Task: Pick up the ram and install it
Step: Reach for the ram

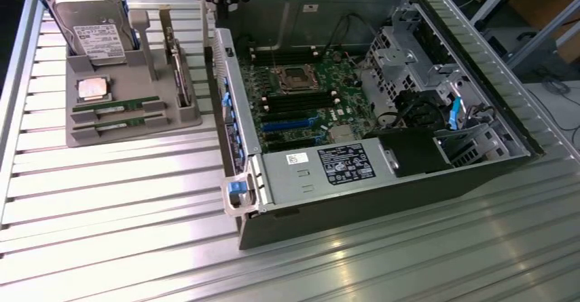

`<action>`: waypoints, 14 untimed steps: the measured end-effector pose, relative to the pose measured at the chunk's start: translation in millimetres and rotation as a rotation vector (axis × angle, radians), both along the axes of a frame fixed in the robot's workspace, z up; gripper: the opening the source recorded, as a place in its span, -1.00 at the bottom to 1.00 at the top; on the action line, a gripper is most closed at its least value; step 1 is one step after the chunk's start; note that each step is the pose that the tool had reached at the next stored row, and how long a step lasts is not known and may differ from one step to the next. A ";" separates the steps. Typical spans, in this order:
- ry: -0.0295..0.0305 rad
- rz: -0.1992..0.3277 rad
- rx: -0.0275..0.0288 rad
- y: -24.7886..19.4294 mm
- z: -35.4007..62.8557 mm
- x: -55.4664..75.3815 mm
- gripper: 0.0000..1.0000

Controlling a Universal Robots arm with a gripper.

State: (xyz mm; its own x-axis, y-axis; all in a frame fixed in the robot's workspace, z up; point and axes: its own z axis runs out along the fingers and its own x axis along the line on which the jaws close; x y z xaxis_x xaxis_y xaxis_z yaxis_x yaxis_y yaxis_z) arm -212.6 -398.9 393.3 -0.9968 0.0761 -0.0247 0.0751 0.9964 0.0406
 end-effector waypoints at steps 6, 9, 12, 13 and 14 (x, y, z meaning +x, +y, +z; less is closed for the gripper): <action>0.0000 0.000 0.0000 0.0 0.0 -3.1 -0.80; 0.0000 0.000 0.0000 0.0 0.0 -4.3 -0.80; 0.0000 0.000 0.0000 0.0 0.0 -6.4 -0.80; 0.0000 0.000 0.0000 0.0 0.0 -7.2 -0.80; -0.0001 0.000 0.0000 0.0 0.0 -7.9 -0.80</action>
State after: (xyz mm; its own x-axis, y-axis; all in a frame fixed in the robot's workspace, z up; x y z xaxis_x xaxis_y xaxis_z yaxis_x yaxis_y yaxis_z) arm -220.5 -398.9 393.3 -0.9968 0.0761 -0.0248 0.0750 0.9964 0.0406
